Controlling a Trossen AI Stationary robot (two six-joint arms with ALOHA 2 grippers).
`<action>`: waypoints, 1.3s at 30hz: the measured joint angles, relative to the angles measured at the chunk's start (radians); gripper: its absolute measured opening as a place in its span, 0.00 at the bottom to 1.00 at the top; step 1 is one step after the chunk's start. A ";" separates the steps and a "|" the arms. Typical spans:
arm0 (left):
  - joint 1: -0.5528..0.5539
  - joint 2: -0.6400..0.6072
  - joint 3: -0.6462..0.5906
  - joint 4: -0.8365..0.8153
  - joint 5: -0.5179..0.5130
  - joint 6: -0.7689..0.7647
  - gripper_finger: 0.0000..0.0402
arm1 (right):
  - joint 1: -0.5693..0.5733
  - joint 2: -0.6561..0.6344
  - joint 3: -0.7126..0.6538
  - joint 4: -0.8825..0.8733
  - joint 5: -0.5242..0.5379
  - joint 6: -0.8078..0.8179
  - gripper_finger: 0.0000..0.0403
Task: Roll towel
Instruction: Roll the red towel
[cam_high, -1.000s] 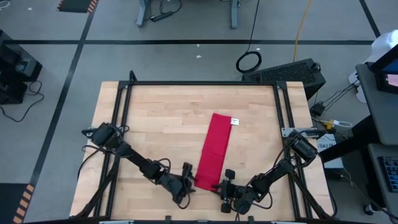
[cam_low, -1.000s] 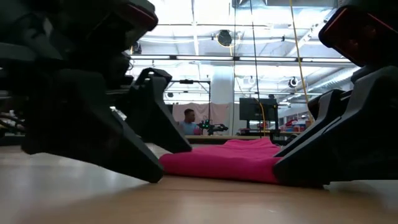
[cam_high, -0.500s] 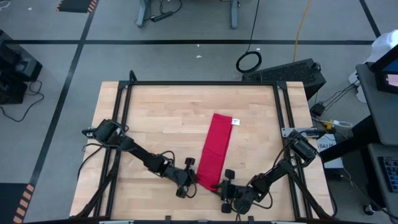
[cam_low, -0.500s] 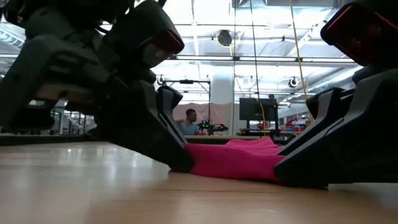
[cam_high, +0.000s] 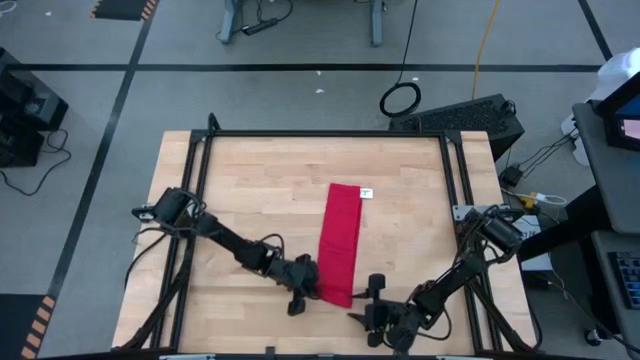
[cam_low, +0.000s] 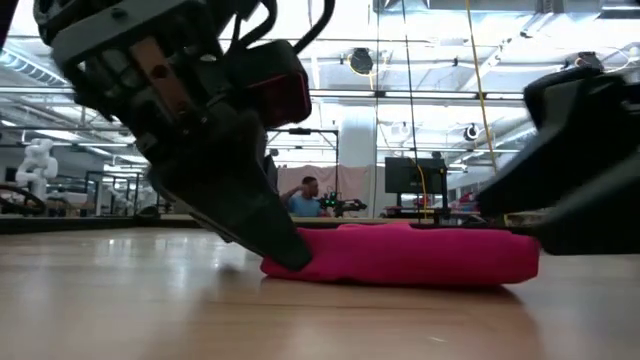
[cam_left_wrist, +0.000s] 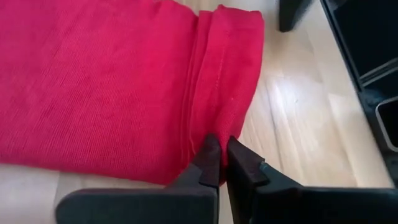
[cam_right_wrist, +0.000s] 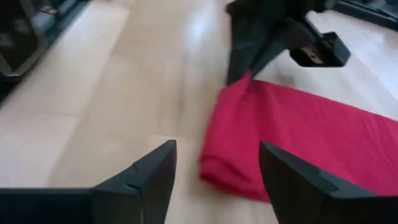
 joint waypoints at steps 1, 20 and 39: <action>0.008 0.000 0.000 -0.001 0.009 -0.020 0.02 | 0.005 0.005 0.001 0.006 0.000 0.003 0.56; 0.057 0.000 -0.001 -0.004 0.071 -0.138 0.03 | -0.037 0.058 0.003 -0.012 0.024 0.139 0.49; 0.032 -0.001 0.000 -0.038 0.035 -0.057 0.03 | -0.087 0.053 0.005 -0.016 -0.092 0.343 0.03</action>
